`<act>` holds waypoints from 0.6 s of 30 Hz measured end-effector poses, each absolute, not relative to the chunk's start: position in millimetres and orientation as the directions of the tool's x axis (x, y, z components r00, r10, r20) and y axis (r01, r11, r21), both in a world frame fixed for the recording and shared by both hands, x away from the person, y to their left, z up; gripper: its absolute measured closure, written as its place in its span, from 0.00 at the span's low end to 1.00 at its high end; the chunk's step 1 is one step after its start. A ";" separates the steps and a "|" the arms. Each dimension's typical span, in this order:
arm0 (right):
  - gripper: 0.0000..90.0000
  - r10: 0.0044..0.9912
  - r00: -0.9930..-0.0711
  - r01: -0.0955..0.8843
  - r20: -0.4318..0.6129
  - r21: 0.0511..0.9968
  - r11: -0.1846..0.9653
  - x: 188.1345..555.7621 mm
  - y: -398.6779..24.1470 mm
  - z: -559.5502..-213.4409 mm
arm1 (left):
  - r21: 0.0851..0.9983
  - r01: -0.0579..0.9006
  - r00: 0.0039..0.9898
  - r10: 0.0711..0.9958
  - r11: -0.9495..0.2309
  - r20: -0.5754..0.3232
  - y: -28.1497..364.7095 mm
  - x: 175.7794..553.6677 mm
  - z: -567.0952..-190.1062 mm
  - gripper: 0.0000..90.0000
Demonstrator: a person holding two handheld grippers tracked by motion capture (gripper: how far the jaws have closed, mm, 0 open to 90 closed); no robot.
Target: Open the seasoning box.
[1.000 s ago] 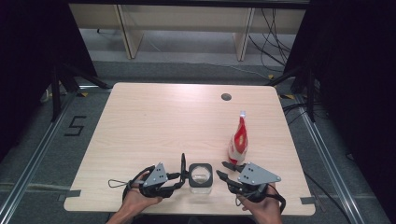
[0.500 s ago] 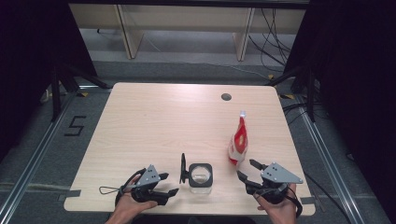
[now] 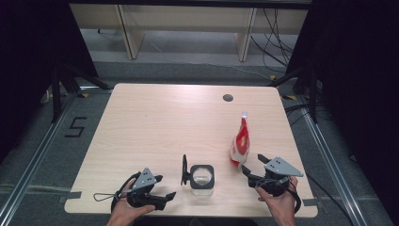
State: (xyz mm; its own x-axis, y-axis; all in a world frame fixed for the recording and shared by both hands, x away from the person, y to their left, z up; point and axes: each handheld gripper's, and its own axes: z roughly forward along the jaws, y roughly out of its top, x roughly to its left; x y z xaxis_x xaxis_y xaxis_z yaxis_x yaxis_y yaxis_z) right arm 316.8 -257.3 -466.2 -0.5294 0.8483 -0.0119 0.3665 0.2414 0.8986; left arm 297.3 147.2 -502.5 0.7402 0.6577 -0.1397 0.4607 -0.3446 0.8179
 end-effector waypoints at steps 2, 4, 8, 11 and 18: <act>0.28 0.840 -0.543 0.370 0.000 0.897 0.240 319.4 -257.9 -468.1 | 0.820 0.473 0.728 0.667 -0.323 -0.158 147.4 296.3 -503.6 0.22; 0.26 0.835 -0.549 0.355 -0.012 0.902 0.246 322.4 -257.6 -471.3 | 0.821 0.456 0.738 0.661 -0.344 -0.133 149.7 296.9 -503.0 0.20; 0.21 0.839 -0.545 0.369 0.006 0.899 0.234 325.9 -255.1 -473.9 | 0.818 0.472 0.724 0.673 -0.328 -0.148 151.0 295.8 -502.4 0.18; 0.21 0.836 -0.548 0.367 0.004 0.900 0.237 327.1 -254.0 -474.3 | 0.817 0.472 0.725 0.673 -0.331 -0.146 151.8 295.9 -502.7 0.18; 0.19 0.851 -0.524 0.393 0.018 0.892 0.223 331.5 -246.4 -477.0 | 0.814 0.477 0.727 0.670 -0.333 -0.151 151.5 294.9 -503.0 0.18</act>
